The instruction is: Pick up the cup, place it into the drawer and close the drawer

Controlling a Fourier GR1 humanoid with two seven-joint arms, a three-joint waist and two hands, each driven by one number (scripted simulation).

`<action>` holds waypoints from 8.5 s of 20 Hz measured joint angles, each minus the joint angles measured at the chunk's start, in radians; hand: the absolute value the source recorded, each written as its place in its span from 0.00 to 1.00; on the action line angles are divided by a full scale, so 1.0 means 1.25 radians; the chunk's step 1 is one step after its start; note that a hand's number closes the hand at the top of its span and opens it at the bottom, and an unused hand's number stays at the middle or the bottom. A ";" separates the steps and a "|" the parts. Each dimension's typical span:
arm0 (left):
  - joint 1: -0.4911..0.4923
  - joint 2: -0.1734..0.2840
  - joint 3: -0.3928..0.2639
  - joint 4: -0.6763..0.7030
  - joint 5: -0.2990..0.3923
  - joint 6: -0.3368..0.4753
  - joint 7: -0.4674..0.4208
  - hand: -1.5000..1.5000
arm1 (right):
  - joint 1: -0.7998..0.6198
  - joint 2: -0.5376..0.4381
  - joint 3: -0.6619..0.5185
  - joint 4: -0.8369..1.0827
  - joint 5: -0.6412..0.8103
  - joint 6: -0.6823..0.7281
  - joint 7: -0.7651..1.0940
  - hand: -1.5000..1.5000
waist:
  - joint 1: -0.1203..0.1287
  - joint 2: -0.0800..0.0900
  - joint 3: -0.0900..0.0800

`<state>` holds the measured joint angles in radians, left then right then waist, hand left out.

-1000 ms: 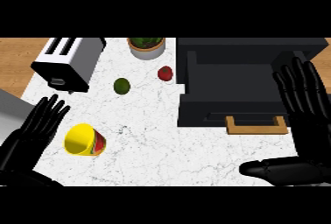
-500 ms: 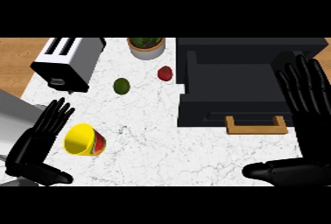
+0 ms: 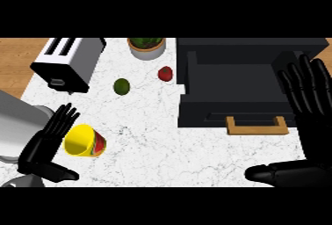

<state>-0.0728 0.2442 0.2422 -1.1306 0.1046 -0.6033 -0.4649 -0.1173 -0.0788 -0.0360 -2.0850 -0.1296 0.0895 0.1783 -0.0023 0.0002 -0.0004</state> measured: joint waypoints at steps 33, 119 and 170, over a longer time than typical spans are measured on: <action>-0.207 0.028 -0.050 0.519 -0.107 0.115 -0.292 0.00 | 0.028 0.001 0.005 -0.017 -0.016 0.027 -0.002 0.00 | -0.006 0.002 -0.001; -0.793 -0.195 -0.291 0.164 0.136 0.737 0.206 1.00 | 0.030 -0.020 -0.049 0.027 -0.035 0.057 -0.025 0.00 | -0.017 0.003 0.001; -0.960 -0.181 -0.576 0.459 0.535 0.809 0.010 0.00 | 0.009 -0.059 -0.080 0.015 -0.182 0.139 0.008 1.00 | -0.021 0.002 0.001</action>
<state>-1.2725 0.0180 -0.4779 -0.5572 0.7737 0.4077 -0.4522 -0.1055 -0.1526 -0.1355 -2.0662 -0.3573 0.2629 0.1885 -0.0281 0.0027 0.0003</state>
